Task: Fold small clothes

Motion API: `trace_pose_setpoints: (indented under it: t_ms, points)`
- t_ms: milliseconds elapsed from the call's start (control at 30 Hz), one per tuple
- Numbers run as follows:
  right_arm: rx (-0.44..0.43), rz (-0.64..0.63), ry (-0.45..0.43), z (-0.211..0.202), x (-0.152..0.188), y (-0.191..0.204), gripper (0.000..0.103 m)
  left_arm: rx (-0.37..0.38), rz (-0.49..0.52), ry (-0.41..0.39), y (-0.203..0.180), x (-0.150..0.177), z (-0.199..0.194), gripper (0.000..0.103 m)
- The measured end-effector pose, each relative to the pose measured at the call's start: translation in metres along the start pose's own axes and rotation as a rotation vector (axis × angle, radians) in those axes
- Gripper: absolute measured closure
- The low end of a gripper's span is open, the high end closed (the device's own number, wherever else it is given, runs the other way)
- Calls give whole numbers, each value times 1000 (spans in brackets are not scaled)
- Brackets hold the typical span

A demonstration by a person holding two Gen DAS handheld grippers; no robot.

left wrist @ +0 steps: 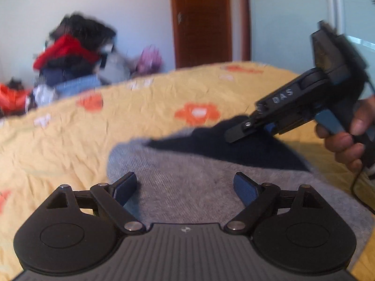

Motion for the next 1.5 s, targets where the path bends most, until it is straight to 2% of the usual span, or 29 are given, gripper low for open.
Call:
trace_pose_setpoints:
  t_ms: [33,100,167,267,367,433,500,567,633,733,833,933,1067,1133,1200,1267,1333,1433,1500]
  points:
    - [-6,-14,-4,-1,-2,1,84,-6,-22,19,3,1,6,12]
    - [16,-55,-36,-7,-10,-1,85,5,-37,29,6,0,10,10]
    - [69,-22,-37,0,-17,-21,85,2,-46,36,5,-2,17,7]
    - [32,33,-42,8,-15,-33,86,-24,-39,30,1,2,26,1]
    - [75,11,-65,-1,-12,-25,76,-19,-43,32,1,0,25,1]
    - [131,29,-147,-20,-16,-22,62,-20,-40,30,1,2,23,1]
    - [170,16,-276,-45,-21,-12,62,-25,-40,30,0,2,22,1]
    - [155,-43,-330,-58,-22,11,61,-30,-35,32,-1,2,22,1]
    - [133,-134,-316,-53,-21,38,52,-33,-33,33,-2,2,22,1]
    - [146,-219,-239,-24,-20,57,38,-31,-34,32,-3,2,22,1]
    - [222,-158,-91,23,-15,34,41,-30,-34,30,-2,2,22,1]
    - [287,-266,-159,35,-3,21,40,-23,-35,22,-2,1,23,1]
    - [286,-210,-129,21,-3,23,42,-32,-32,15,-1,2,20,0]
    - [291,-179,-160,1,3,24,42,-74,-44,-3,1,4,10,0]
    - [290,-211,-213,-25,15,30,41,-103,-72,-15,3,11,-8,0]
    - [285,-221,-260,-53,35,36,33,-105,-132,-18,7,23,-31,0]
    - [279,-214,-292,-79,59,41,21,-129,-214,-5,11,39,-54,0]
    - [260,-193,-339,-107,97,50,16,-130,-381,31,13,71,-81,0]
    - [278,-189,-355,-115,120,56,11,-130,-452,63,8,93,-93,0]
Point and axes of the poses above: each gripper's, at about its wrist camera, not at the fingertips, and z roughly the way its jaws point, y to its left, x to its underside, the point moved 6 cm from there along z, roughly the way its jaws point, and after that the axes turned 6 degrees about y, right-handed, at the moved point
